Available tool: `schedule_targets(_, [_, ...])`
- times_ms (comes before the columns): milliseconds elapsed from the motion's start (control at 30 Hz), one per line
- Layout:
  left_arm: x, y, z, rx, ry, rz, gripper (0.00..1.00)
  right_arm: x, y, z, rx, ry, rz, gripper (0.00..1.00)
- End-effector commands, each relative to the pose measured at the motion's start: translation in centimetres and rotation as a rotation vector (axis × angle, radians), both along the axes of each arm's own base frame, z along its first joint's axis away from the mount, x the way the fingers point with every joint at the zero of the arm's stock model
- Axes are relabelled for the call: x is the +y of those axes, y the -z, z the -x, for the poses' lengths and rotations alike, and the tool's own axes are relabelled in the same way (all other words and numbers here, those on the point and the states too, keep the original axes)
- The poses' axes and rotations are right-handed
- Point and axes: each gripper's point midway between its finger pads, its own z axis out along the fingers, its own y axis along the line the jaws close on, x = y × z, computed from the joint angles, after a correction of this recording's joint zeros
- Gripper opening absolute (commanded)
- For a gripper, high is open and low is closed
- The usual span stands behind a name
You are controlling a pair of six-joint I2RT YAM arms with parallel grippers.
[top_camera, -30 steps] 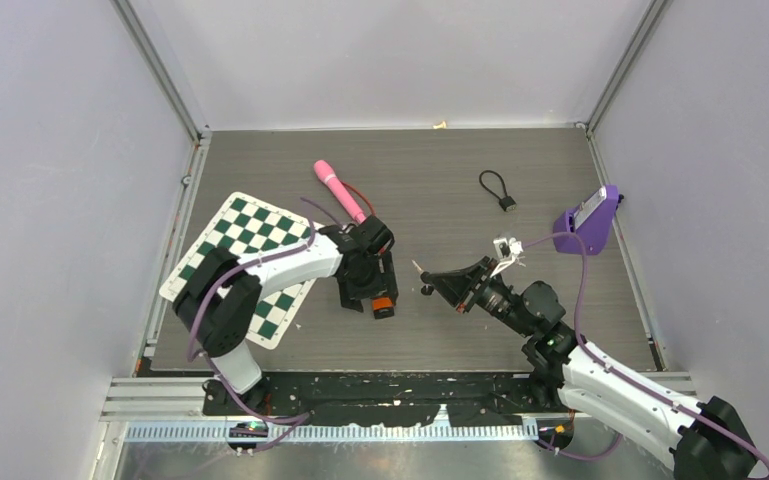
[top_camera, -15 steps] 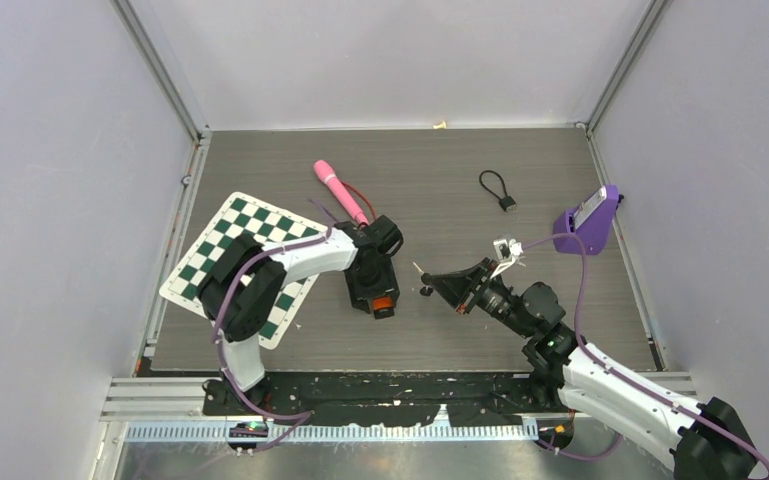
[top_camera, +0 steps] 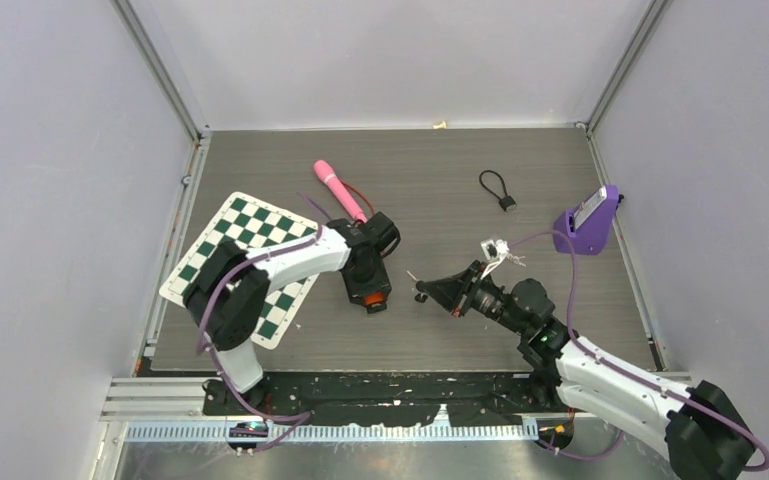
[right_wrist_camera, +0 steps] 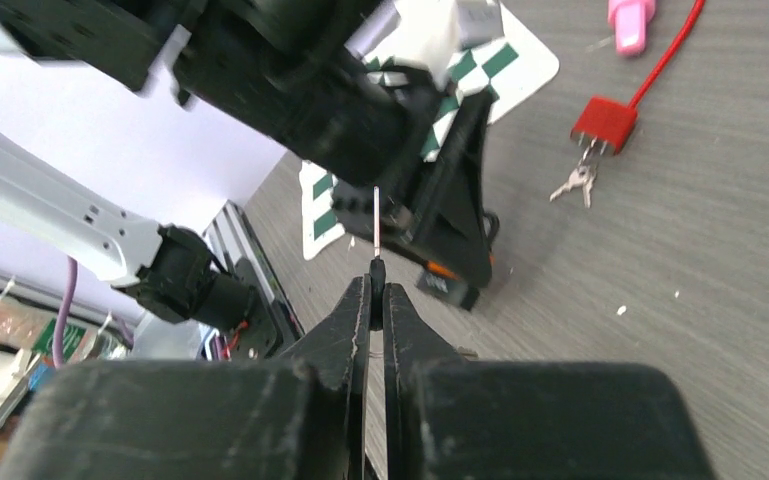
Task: Unlock with the key
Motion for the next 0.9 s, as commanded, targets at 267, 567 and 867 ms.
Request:
schedule_targets(267, [1.2, -8.1, 0.1, 0.002, -0.160, 0.143, 0.31, 5.5, 0.7, 2.7, 0.057, -0.215, -0.068, 0.05])
schedule_targets(567, [2.9, -11.4, -0.2, -0.076, -0.285, 0.246, 0.33, 8.0, 0.3, 3.1, 0.088, -0.270, -0.136, 0.05])
schedule_targets(867, [2.9, -12.6, 0.1, -0.103, -0.304, 0.298, 0.33, 9.1, -0.2, 1.7, 0.110, -0.243, -0.165, 0.05])
